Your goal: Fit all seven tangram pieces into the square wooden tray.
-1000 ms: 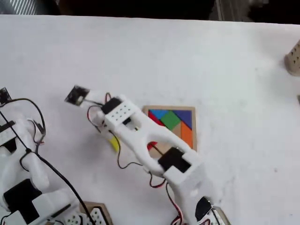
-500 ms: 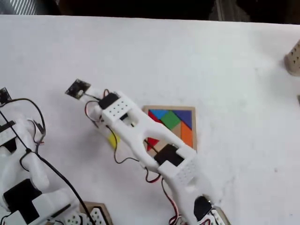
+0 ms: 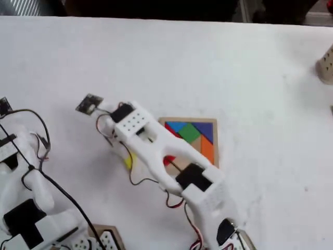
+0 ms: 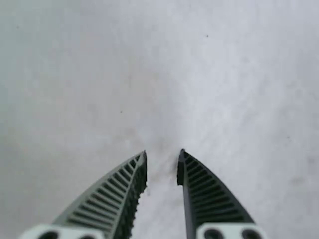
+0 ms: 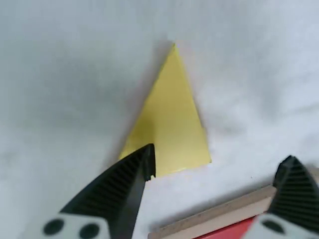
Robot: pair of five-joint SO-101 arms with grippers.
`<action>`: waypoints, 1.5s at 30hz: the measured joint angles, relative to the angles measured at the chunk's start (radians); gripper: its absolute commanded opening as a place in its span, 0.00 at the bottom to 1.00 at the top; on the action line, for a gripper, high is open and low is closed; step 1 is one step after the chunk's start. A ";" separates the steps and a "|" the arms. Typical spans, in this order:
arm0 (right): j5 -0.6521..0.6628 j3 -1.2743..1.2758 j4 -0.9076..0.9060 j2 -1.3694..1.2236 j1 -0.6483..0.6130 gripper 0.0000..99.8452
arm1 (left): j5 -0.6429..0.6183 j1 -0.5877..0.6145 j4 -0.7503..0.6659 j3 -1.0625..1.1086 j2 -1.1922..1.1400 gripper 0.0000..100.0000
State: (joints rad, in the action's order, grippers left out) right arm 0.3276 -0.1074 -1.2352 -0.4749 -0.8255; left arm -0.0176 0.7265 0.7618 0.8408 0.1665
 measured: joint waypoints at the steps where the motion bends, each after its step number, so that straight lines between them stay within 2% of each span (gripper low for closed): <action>1: -0.002 0.021 0.018 0.002 -0.006 0.37 | 0.000 0.000 0.000 0.000 0.000 0.13; 11: 0.002 0.032 0.083 -0.023 -0.015 0.37 | 0.000 0.000 0.000 0.000 0.000 0.13; 20: -0.002 -0.052 0.014 -0.078 -0.057 0.37 | 0.000 0.000 0.000 0.000 0.000 0.13; 40: 0.014 -0.040 -0.021 -0.103 -0.157 0.37 | 0.000 0.000 0.000 0.000 0.000 0.13; 45: -0.029 -0.040 -0.021 -0.101 -0.155 0.37 | 0.000 0.000 0.000 0.000 0.000 0.13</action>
State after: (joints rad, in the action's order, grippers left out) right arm 0.2984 -0.1473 -1.2566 -0.5762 -0.9805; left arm -0.0176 0.7265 0.7618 0.8408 0.1665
